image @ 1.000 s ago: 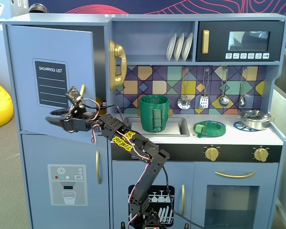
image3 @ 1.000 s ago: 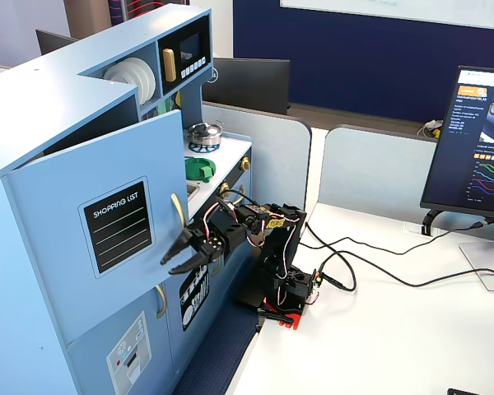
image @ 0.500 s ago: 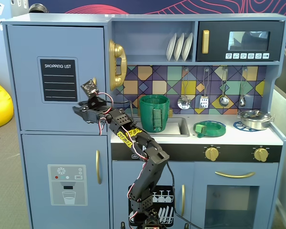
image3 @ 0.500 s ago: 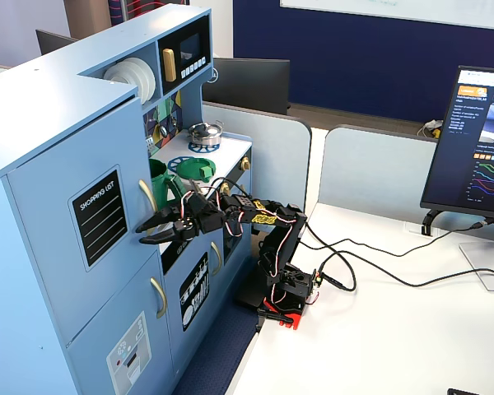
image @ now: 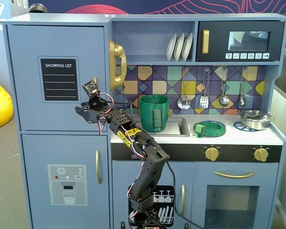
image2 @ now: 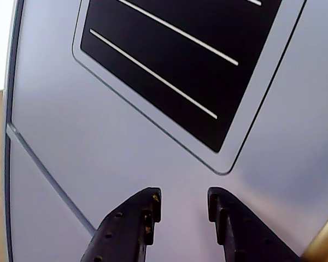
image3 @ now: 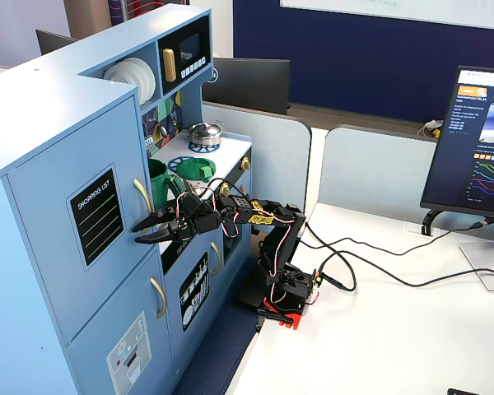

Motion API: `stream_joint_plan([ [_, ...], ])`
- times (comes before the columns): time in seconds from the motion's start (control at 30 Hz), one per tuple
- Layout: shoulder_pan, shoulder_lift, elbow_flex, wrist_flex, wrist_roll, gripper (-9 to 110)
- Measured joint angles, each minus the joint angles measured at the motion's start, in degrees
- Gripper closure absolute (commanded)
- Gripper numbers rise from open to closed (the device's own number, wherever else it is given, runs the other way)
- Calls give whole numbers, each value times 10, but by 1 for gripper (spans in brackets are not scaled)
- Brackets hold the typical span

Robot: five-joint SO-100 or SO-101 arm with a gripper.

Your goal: Close the left cabinet door

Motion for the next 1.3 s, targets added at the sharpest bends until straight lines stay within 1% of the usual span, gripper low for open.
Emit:
stream_joint_plan([
  [0.2, -7, 76, 38, 89, 10, 101],
  [0.33, 5, 163, 105, 132, 20, 101],
  [0.47, 70, 255, 194, 177, 49, 101],
  [0.6, 171, 340, 300, 229, 74, 101],
  [0.9, 356, 510, 558, 344, 91, 101],
  [1.03, 386, 549, 629, 399, 117, 101],
  [1.3, 412, 631, 745, 466, 169, 101],
])
